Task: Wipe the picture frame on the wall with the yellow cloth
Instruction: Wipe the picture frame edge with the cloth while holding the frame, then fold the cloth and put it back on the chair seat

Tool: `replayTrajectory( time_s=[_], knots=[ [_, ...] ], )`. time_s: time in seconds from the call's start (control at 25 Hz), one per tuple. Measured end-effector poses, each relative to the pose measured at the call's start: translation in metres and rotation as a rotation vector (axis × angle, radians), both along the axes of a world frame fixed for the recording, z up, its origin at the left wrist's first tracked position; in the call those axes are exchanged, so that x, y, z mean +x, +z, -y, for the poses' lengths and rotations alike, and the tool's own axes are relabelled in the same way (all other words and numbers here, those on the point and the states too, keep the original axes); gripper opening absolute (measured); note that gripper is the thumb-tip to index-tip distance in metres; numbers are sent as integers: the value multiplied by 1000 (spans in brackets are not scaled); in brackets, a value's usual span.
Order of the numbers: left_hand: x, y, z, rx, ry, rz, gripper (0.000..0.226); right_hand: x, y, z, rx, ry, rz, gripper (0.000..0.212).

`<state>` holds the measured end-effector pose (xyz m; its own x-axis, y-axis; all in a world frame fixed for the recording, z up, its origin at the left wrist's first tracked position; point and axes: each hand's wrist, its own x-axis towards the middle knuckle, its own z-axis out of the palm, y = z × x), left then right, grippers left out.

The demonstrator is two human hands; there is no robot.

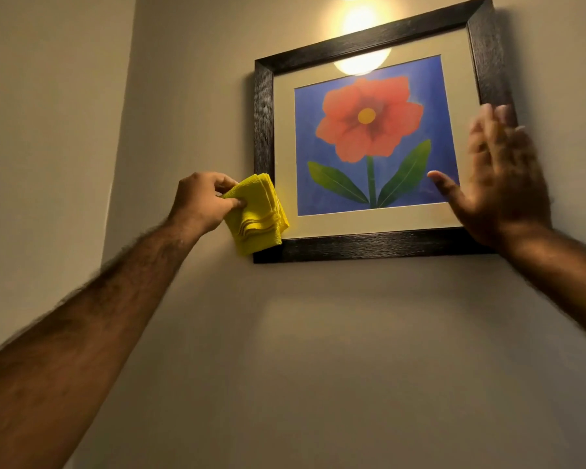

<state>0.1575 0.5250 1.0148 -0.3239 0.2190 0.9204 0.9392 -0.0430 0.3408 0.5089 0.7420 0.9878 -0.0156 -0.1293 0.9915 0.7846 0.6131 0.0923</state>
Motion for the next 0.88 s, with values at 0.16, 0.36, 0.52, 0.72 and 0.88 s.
replayTrajectory(
  time_s=[0.16, 0.36, 0.52, 0.72, 0.88],
  knots=[
    [-10, -14, 17, 41, -200, 168, 35, -87, -23, 77, 165, 329, 384, 83],
    [-31, -47, 60, 21, -353, 304, 41, -202, -33, 165, -404, 947, 412, 96],
    [-69, -96, 118, 36, -410, 443, 37, -271, -59, 192, -909, 1270, 431, 64],
    [-123, -182, 183, 36, -451, 739, 23, -352, -120, 218, -1298, 1512, 511, 34],
    [-169, -259, 236, 56, -467, 985, 12, -419, -188, 246, -1545, 1498, 627, 48]
  ],
)
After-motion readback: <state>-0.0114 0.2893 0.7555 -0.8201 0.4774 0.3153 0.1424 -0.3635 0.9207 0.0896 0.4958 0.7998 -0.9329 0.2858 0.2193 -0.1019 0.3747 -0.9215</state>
